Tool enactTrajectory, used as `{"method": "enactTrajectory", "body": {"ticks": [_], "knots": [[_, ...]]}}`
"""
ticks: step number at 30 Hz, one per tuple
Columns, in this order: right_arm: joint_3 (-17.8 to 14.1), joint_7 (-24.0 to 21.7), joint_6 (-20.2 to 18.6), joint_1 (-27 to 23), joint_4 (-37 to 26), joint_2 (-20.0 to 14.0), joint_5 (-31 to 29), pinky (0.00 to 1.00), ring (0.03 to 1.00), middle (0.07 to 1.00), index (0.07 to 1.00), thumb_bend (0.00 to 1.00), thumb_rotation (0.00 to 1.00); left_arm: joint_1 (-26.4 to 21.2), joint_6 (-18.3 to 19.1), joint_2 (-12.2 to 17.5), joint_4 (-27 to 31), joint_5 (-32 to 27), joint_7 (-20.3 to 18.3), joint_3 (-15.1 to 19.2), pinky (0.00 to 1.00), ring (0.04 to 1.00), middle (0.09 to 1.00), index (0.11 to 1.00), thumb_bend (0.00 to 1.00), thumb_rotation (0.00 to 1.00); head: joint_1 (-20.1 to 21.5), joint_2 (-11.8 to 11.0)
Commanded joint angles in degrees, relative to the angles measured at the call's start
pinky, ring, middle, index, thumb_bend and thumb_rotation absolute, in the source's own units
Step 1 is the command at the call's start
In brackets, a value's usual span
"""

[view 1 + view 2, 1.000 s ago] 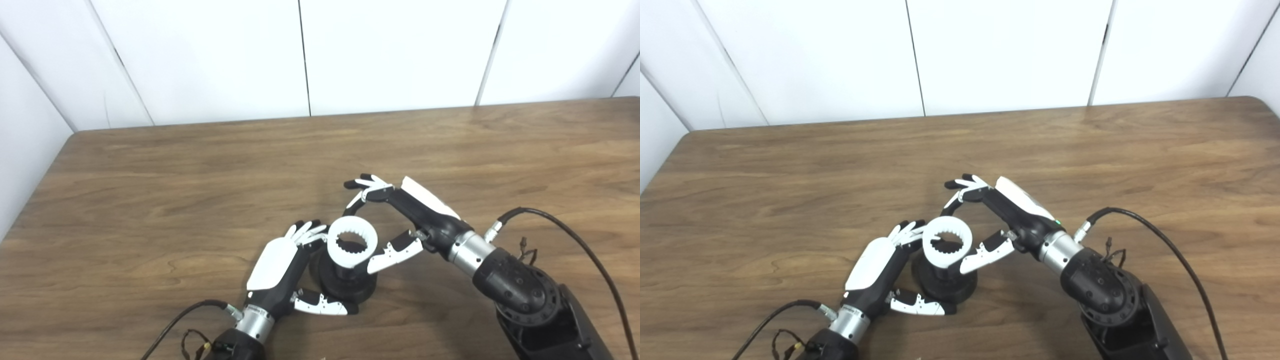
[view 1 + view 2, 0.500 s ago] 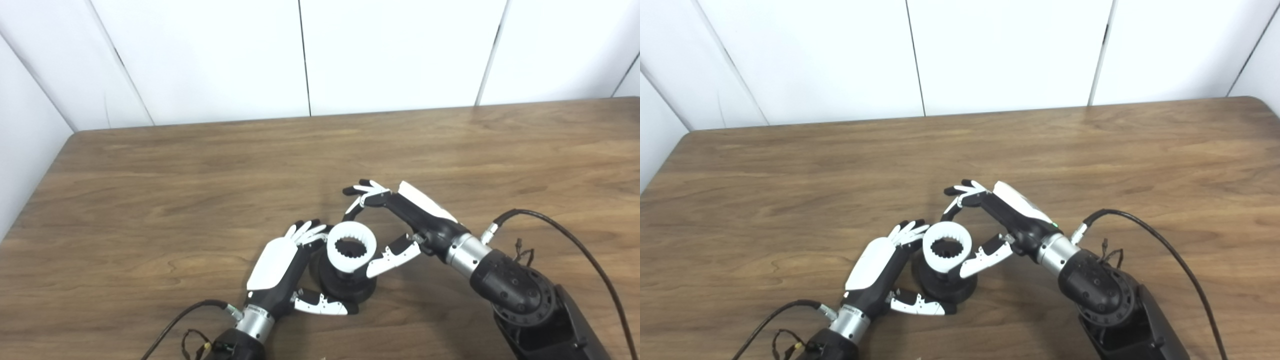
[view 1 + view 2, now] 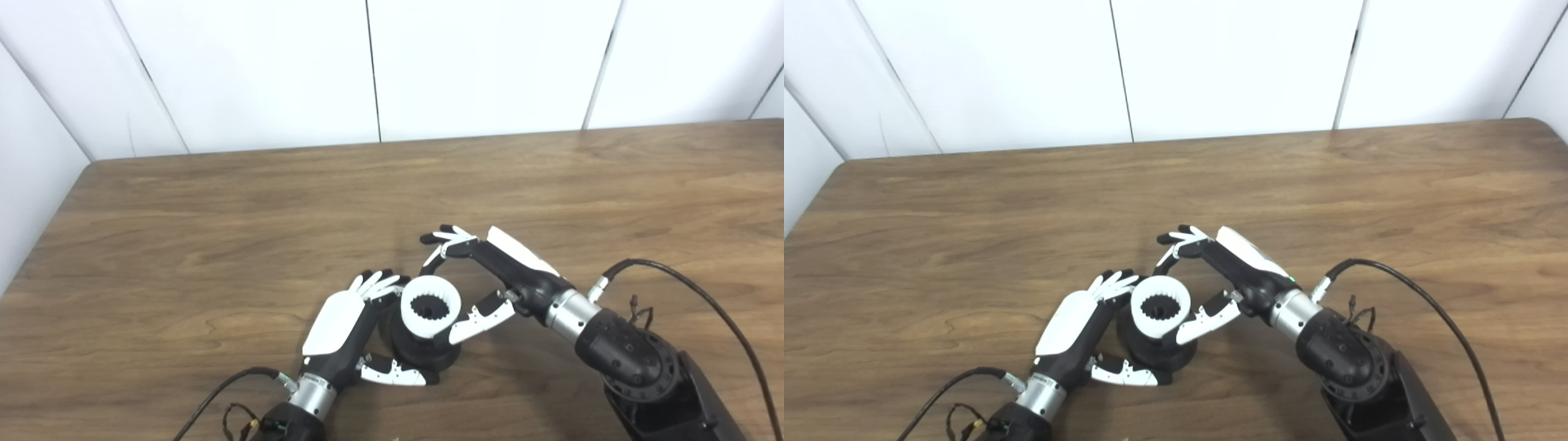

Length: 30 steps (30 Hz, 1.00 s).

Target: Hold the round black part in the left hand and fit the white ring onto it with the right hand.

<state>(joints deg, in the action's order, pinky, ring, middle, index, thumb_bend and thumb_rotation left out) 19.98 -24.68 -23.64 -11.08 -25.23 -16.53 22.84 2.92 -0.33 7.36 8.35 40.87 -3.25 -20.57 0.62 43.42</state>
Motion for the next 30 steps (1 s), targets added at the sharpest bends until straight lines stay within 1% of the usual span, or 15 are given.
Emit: {"method": "enactTrajectory", "body": {"ticks": [1, 15, 22, 30], "knots": [[-0.1, 0.1, 1.0, -1.2, -0.7, 0.1, 0.0, 1.0, 1.0, 0.902, 0.491, 0.52, 0.16, -0.1, 2.2, -0.1, -0.9, 0.9, -1.1, -0.4, 1.0, 0.957, 0.881, 0.672, 0.91, 0.32, 0.1, 0.0], [0.2, -0.4, 0.5, -0.4, -0.9, -0.1, -0.4, 1.0, 1.0, 0.909, 0.492, 0.52, 0.16, -0.6, 2.3, -0.2, -1.0, 1.2, -1.2, -0.5, 1.0, 0.956, 0.879, 0.672, 0.92, 0.32, -0.1, 0.2], [0.6, -0.1, 1.4, -0.3, -0.7, 0.1, -0.3, 1.0, 1.0, 0.906, 0.492, 0.52, 0.16, -0.4, 3.3, -0.5, -0.4, 1.0, -1.7, -0.6, 1.0, 0.957, 0.881, 0.673, 0.91, 0.31, -0.3, 0.3], [1.1, -0.3, 0.7, -0.3, -0.9, 0.1, 0.4, 1.0, 1.0, 0.904, 0.492, 0.52, 0.16, -0.4, 3.6, -0.5, 0.2, 1.4, -1.3, -0.8, 1.0, 0.954, 0.877, 0.671, 0.92, 0.32, -0.5, 0.8]]}}
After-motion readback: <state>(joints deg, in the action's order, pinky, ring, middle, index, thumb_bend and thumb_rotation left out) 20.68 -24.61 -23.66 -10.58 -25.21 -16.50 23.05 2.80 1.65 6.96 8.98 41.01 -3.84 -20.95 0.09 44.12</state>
